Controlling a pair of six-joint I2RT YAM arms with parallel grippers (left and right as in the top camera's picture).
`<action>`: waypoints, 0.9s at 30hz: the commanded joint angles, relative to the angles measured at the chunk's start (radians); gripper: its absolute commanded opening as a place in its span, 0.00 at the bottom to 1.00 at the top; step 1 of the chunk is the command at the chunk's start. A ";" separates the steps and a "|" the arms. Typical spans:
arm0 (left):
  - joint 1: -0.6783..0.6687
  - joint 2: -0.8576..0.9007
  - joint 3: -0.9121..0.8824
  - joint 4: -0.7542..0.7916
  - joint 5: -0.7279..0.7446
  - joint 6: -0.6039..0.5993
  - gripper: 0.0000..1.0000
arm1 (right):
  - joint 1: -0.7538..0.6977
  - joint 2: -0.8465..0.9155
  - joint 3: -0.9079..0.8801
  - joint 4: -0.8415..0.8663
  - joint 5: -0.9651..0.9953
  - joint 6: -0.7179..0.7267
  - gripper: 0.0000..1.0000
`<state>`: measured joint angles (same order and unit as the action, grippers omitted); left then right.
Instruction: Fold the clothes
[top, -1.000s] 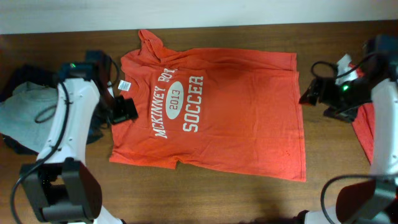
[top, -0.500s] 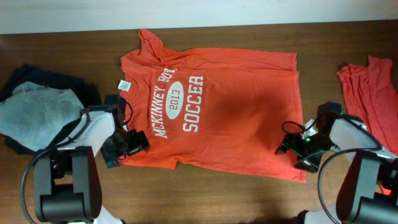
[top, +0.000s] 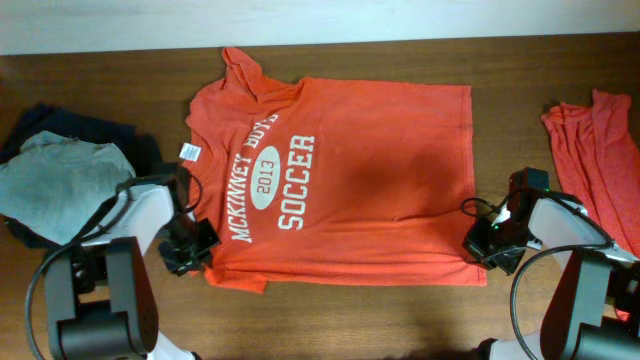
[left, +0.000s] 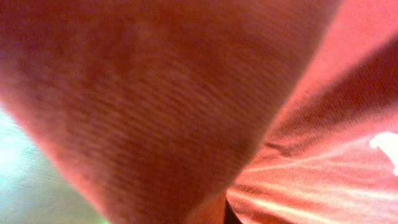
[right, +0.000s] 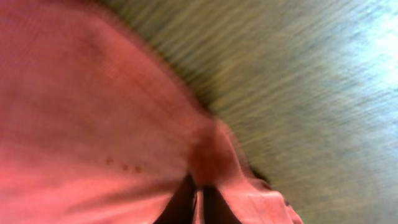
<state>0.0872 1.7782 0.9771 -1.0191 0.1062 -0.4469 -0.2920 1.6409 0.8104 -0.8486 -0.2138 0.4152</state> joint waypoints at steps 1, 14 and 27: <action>0.062 -0.001 -0.011 -0.023 0.027 0.039 0.00 | 0.003 0.017 -0.016 -0.012 0.147 0.044 0.04; 0.084 -0.001 -0.011 -0.062 0.059 0.060 0.10 | 0.003 0.016 -0.011 -0.165 0.252 0.125 0.04; 0.084 -0.092 0.014 -0.156 0.093 0.059 0.58 | 0.003 -0.019 0.061 -0.156 0.176 0.065 0.93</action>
<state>0.1650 1.7390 0.9764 -1.1389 0.1761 -0.3931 -0.2874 1.6386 0.8562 -1.0073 -0.0422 0.4709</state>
